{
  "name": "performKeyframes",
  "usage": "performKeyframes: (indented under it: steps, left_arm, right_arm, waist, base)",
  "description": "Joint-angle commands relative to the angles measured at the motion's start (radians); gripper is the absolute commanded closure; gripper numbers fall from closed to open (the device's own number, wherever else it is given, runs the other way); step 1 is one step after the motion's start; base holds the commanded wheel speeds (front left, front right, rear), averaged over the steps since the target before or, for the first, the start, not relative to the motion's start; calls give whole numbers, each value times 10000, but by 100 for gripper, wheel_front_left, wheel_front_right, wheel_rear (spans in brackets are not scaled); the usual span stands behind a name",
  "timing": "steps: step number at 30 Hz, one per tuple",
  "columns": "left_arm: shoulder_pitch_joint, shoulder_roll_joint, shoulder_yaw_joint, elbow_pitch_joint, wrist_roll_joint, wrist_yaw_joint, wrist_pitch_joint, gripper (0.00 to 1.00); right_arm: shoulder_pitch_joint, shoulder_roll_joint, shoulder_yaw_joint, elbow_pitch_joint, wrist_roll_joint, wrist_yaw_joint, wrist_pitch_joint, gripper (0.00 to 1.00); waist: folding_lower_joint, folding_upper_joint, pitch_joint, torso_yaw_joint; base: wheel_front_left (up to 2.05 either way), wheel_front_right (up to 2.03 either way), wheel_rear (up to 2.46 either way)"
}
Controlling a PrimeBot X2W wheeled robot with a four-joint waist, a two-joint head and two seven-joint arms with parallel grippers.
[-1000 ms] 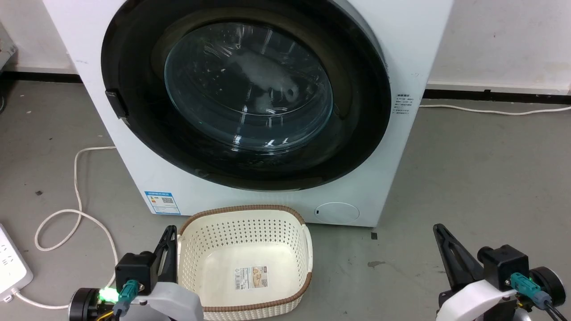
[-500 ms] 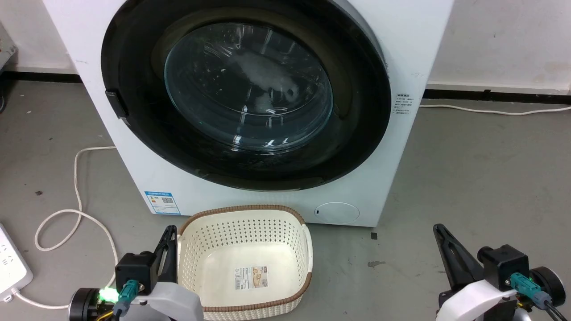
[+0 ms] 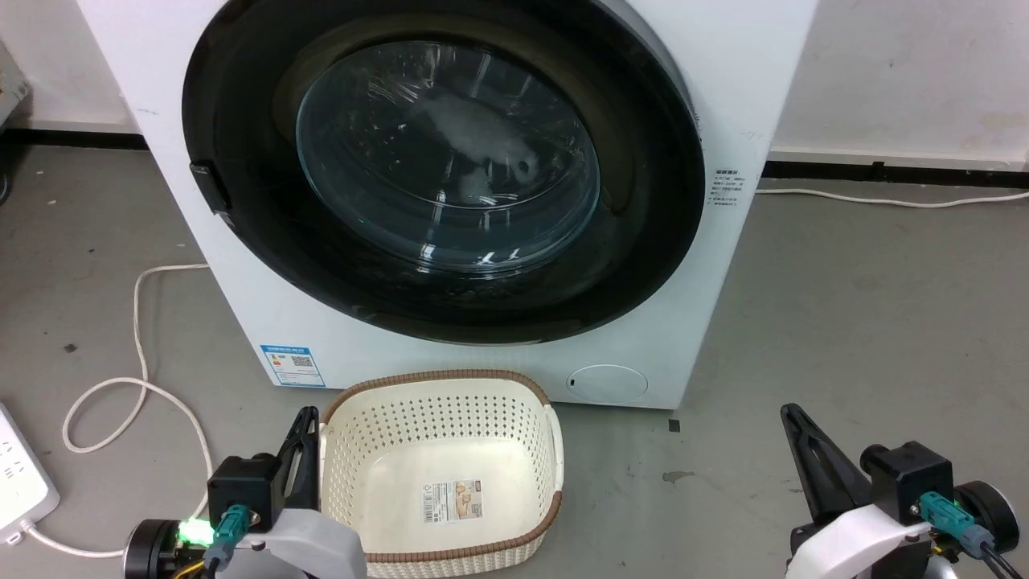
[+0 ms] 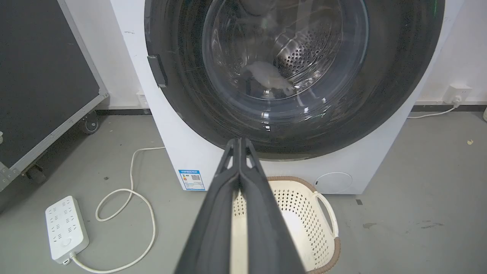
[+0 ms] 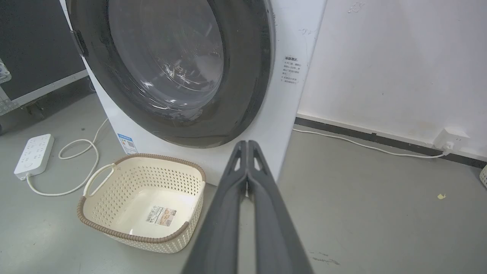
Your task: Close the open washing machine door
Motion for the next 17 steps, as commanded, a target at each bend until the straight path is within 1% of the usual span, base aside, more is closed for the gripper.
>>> performKeyframes:
  steps: [1, 17]
  left_arm:
    - [-146, 1, 7, -39, 28, 28, 3, 100]
    - [-146, 1, 7, -39, 28, 28, 3, 100]
  right_arm:
    - [-137, 47, -3, -53, -51, -7, 5, 100]
    - [-137, 47, -3, -53, -51, -7, 5, 100]
  waist:
    - [0, 0, 0, 0]
    - [0, 0, 0, 0]
  base:
    - [0, 0, 0]
    - [0, 0, 0]
